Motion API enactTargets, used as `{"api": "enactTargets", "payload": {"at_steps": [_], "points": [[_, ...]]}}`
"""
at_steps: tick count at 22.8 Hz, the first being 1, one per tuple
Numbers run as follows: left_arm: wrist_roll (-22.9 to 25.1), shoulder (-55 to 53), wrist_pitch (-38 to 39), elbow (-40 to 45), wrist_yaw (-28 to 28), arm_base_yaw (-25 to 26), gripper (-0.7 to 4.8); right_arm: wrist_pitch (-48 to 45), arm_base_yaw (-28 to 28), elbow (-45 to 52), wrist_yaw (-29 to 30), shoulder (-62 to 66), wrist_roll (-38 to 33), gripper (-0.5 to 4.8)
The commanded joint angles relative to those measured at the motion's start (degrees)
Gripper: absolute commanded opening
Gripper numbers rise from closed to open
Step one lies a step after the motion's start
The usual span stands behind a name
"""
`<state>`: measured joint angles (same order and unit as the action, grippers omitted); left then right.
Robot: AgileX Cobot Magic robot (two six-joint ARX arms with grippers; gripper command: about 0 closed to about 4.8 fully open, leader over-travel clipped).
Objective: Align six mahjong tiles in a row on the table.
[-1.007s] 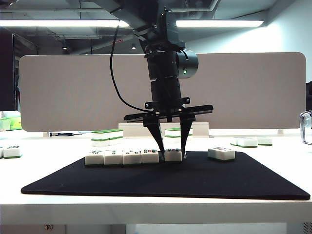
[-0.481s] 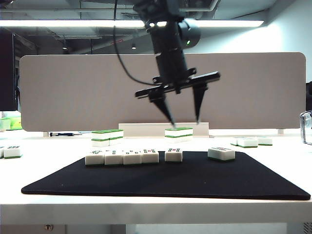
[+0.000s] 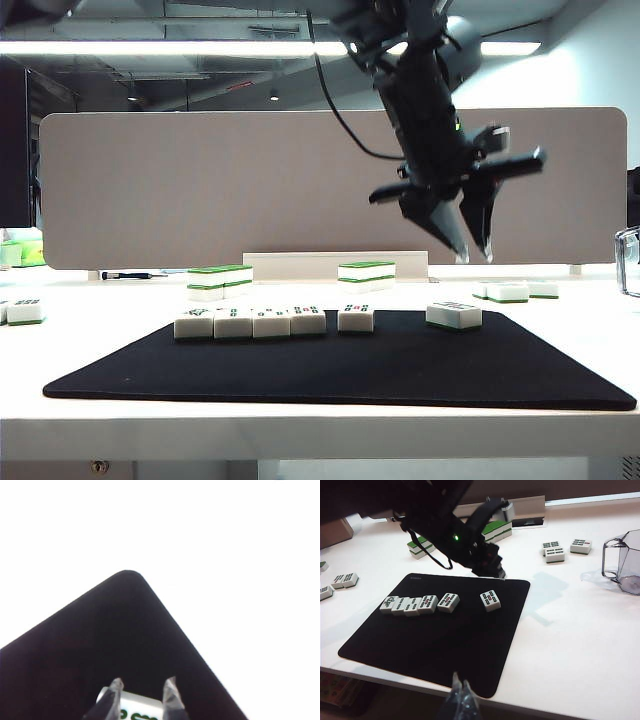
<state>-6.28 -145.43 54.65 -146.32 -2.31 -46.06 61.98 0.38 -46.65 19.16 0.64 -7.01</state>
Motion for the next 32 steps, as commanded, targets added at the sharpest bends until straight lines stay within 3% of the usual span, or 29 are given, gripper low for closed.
{"api": "enactTargets", "payload": {"at_steps": [1, 4, 14, 21, 25, 32], "points": [[1.9, -1.0, -0.4, -0.2, 0.0, 0.1, 1.11, -0.9, 0.1, -0.1, 0.0, -0.7, 0.0, -0.01], [4.5, -2.2, -0.2, -0.2, -0.1, 0.0, 1.11, -0.9, 0.1, -0.1, 0.0, -0.7, 0.0, -0.01], [5.1, -3.8, 2.2, -0.2, 0.2, 0.1, 1.1, -0.9, 0.1, -0.1, 0.0, -0.7, 0.0, -0.01], [6.5, -4.1, 9.4, -0.3, 3.9, 0.1, 1.11, -0.9, 0.1, -0.1, 0.0, -0.7, 0.0, -0.01], [10.3, -4.1, 15.2, -0.3, 6.3, 0.1, 1.1, -0.9, 0.1, -0.1, 0.0, -0.7, 0.0, -0.01], [12.4, -1.9, 14.1, -0.3, 6.0, -0.5, 1.1, -0.9, 0.1, -0.1, 0.0, -0.7, 0.0, -0.01]]}}
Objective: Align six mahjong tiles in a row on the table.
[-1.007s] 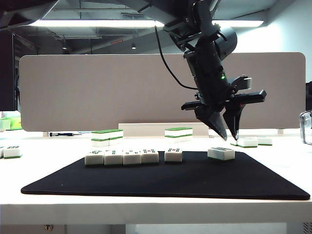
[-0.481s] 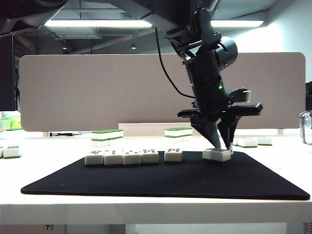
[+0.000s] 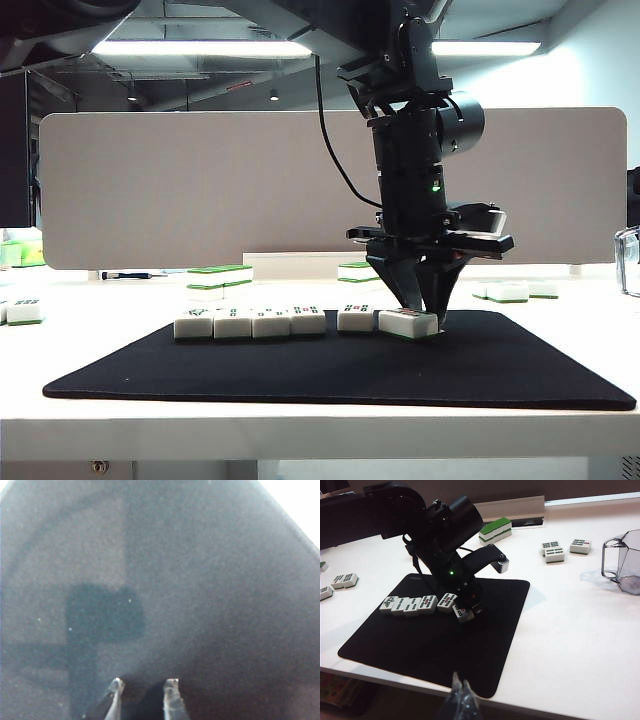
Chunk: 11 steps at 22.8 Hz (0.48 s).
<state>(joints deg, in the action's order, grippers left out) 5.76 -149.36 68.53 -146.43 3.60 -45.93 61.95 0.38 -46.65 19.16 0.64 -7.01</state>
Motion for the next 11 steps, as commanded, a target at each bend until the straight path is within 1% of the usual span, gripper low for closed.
{"api": "enactTargets", "payload": {"at_steps": [1, 2, 3, 4, 5, 6, 11], "points": [[0.4, 3.0, 0.2, -0.2, 0.2, -0.7, 1.11, -0.9, 0.1, -0.1, 0.0, -0.7, 0.0, -0.01], [0.2, 3.8, 0.5, -0.2, 0.2, -0.7, 1.11, -0.9, 0.1, -0.1, 0.0, -0.7, 0.0, -0.01], [0.2, 4.5, 1.7, -0.2, 0.0, -0.7, 1.34, -0.9, 0.1, -0.1, 0.0, -0.7, 0.0, -0.01], [0.3, 5.0, 4.2, -0.2, 0.1, -0.7, 1.96, -0.9, 0.1, -0.1, 0.0, -0.7, 0.0, -0.01], [0.3, 5.1, 7.4, -0.2, 0.1, -0.5, 2.77, -0.9, 0.1, -0.1, 0.0, -0.7, 0.0, -0.01], [0.3, 5.0, 8.1, 0.0, 0.1, -0.1, 3.16, -0.9, 0.1, -0.1, 0.0, -0.7, 0.0, -0.01], [0.3, 4.7, 7.5, 0.3, 0.1, 0.1, 3.18, -0.9, 0.1, -0.1, 0.0, -0.7, 0.0, -0.01]]}}
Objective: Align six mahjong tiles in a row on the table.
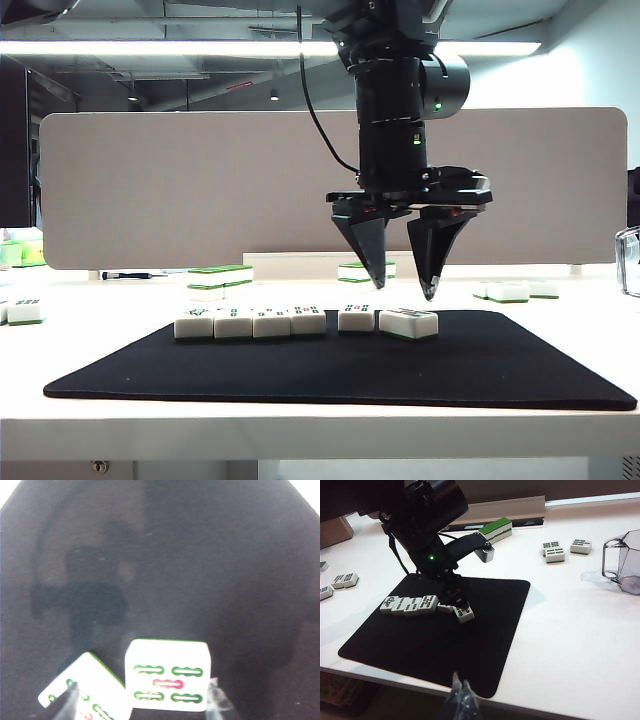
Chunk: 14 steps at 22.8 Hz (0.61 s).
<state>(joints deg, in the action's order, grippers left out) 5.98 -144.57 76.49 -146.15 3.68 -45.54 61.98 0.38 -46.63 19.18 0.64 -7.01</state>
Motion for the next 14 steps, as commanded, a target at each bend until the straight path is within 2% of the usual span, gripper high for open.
{"api": "enactTargets", "payload": {"at_steps": [1, 4, 7, 8, 10, 11, 12, 14], "points": [[0.0, -0.1, -0.5, 0.0, -0.1, -0.3, 3.18, -0.9, 0.1, -0.1, 0.0, -0.7, 0.0, -0.01], [0.0, -0.5, -0.5, 1.0, -2.6, -0.3, 3.18, -0.9, 0.1, -0.1, 0.0, -0.7, 0.0, -0.01], [0.0, -0.5, -0.8, 3.0, -2.4, -0.3, 3.17, -0.9, 0.1, -0.1, 0.0, -0.7, 0.0, -0.01], [0.0, -0.5, -1.1, 3.7, -2.4, -0.3, 2.97, -0.9, 0.1, -0.1, 0.0, -0.7, 0.0, -0.01], [0.1, -0.5, -2.0, 4.3, -2.4, -0.3, 2.12, -0.9, 0.1, -0.1, 0.0, -0.7, 0.0, -0.01], [0.2, -0.5, -2.3, 4.3, -2.4, -0.3, 1.89, -0.9, 0.1, -0.1, 0.0, -0.7, 0.0, -0.01], [1.8, -0.5, -2.9, 4.3, -2.4, -0.3, 1.59, -0.9, 0.1, -0.1, 0.0, -0.7, 0.0, -0.01], [7.2, -0.3, -2.9, 4.2, -2.4, -0.6, 1.46, -0.9, 0.1, -0.1, 0.0, -0.7, 0.0, -0.01]]}}
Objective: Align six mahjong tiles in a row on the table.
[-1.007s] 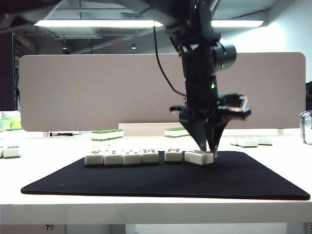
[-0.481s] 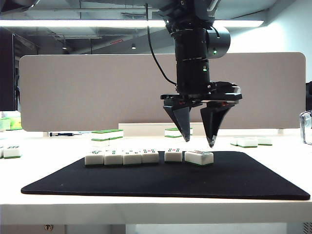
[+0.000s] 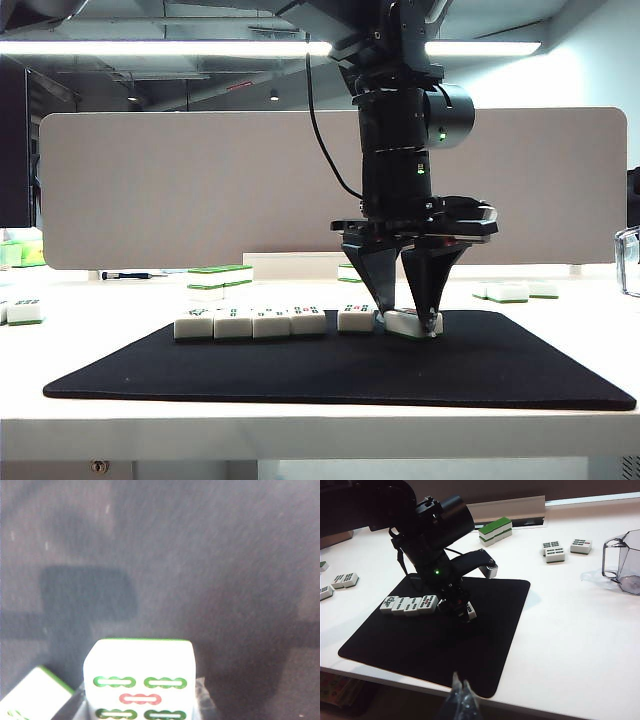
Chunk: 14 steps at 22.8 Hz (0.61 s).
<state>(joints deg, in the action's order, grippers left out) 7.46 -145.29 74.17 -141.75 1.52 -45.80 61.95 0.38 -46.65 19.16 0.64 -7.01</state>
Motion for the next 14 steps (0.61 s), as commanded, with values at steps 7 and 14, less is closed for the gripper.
{"api": "enactTargets", "payload": {"at_steps": [7, 14], "points": [[28.3, 0.4, -1.3, -0.2, 0.2, 1.0, 1.47, -0.9, 0.1, -0.1, 0.0, -0.7, 0.0, -0.01], [28.4, 0.4, 2.6, -0.2, -0.3, 5.0, 1.47, -0.9, 0.1, -0.1, -0.1, -0.7, 0.0, -0.01]]}}
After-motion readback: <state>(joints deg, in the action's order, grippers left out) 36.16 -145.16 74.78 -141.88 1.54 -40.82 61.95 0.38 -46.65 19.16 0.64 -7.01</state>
